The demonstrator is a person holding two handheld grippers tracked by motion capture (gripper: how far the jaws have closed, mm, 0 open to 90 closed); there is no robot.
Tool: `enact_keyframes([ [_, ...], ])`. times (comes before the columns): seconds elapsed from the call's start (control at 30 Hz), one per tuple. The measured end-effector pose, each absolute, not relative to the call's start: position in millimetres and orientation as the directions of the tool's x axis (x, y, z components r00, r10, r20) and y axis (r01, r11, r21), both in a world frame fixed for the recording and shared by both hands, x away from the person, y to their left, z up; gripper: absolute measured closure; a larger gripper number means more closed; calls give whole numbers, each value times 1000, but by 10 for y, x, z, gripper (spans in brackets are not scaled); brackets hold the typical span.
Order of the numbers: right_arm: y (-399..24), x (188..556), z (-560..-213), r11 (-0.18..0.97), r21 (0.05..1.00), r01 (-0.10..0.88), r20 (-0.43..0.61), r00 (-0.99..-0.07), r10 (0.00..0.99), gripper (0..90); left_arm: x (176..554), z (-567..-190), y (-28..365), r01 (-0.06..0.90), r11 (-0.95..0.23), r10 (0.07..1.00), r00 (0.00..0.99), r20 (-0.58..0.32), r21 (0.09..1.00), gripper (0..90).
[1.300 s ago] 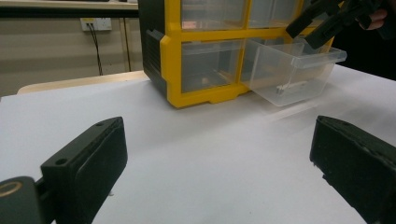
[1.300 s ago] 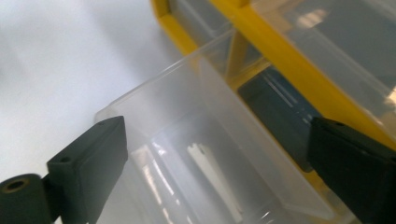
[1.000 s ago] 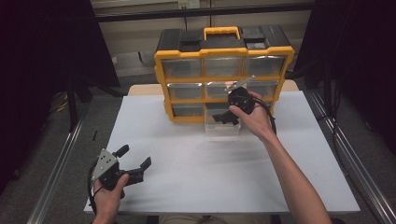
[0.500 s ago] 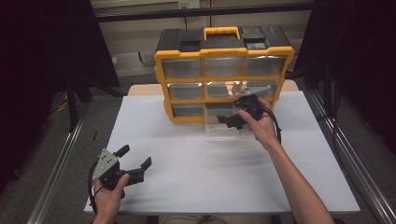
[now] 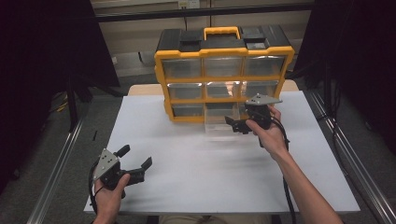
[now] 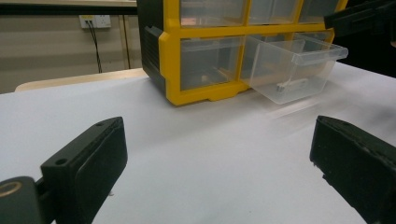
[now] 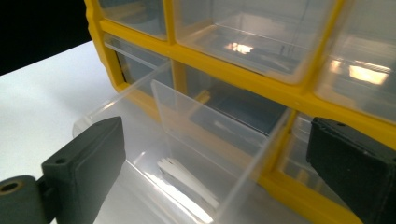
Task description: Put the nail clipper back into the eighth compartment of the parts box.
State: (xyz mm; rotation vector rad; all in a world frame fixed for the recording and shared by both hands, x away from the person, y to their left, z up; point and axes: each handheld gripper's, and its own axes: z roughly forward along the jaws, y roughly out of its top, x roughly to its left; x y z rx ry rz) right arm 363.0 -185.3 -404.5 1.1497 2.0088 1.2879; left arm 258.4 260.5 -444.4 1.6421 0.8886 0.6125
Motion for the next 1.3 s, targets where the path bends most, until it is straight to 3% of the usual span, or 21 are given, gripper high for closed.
enact_keyframes([
  [1.3,-2547,2625,-4226,130,918,374,55,-446,893,35,2584,-4433,2608,229,-101,816,576,-51,968,42],
])
